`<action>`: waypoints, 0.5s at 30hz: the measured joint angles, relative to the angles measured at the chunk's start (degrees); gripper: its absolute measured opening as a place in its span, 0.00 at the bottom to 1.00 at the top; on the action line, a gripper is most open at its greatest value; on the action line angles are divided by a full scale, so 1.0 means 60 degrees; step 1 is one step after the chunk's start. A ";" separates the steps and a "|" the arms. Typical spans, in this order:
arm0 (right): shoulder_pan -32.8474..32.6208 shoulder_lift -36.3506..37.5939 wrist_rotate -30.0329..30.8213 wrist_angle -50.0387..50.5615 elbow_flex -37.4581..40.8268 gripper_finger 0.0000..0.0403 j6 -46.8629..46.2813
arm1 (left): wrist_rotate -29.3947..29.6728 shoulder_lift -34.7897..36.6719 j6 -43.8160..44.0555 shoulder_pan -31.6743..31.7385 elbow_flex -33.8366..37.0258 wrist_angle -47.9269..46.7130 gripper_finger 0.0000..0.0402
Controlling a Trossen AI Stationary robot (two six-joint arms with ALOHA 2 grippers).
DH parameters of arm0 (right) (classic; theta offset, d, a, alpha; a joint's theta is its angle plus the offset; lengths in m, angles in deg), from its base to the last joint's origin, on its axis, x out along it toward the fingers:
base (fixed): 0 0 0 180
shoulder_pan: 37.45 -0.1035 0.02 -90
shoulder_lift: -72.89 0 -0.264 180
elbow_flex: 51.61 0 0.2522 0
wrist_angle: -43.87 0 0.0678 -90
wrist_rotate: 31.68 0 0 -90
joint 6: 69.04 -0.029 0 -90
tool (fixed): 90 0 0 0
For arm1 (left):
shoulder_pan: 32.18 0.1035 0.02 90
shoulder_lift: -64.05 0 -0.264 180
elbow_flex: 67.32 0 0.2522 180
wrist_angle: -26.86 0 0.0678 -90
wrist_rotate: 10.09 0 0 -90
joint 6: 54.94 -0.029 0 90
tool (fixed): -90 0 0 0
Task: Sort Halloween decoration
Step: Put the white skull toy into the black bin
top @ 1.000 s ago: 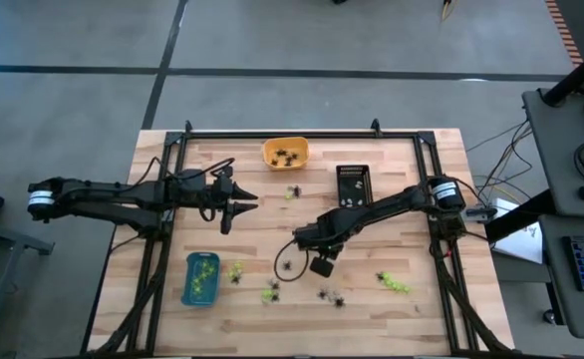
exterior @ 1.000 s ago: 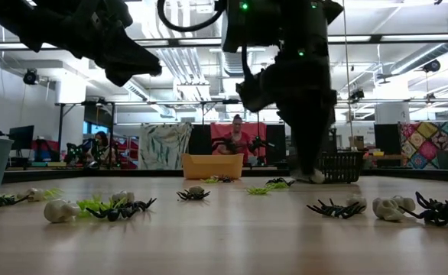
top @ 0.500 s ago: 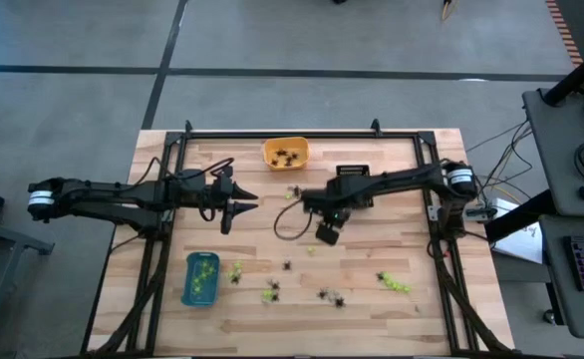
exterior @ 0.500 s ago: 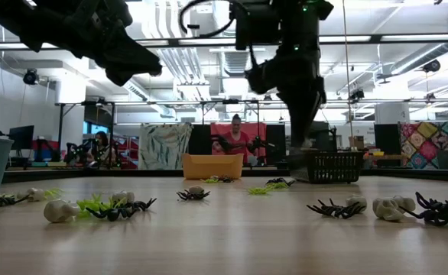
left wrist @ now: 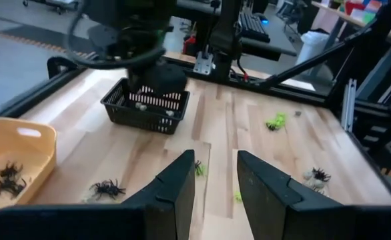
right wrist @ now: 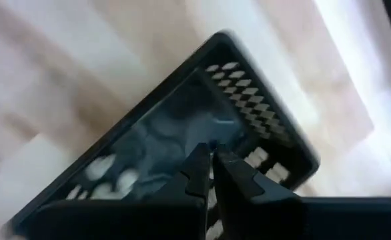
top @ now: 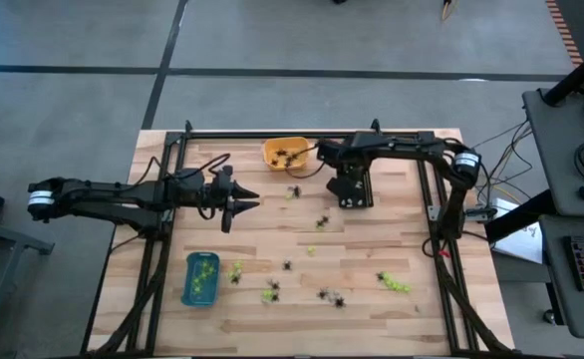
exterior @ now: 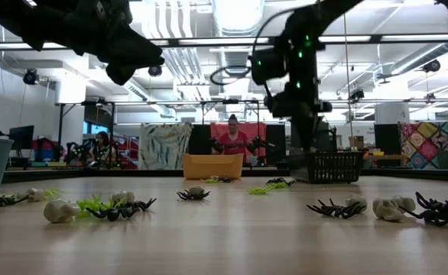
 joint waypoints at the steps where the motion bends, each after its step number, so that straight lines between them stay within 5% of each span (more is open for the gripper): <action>1: 0.0120 -0.0003 0.0000 -0.0256 0.0133 0.02 0.0184 | 0.0006 -0.0006 0.0146 -0.0013 0.0000 0.0003 0.24; 7: 0.0425 -0.0003 -0.0084 -0.1338 0.0674 0.05 0.0575 | 0.0010 -0.0421 0.0973 -0.0170 0.0000 0.0008 0.24; 15: 0.0428 0.0004 -0.0018 -0.1425 0.0716 0.22 0.0813 | 0.0479 -0.1552 0.2163 -0.0667 0.0000 -0.0004 0.24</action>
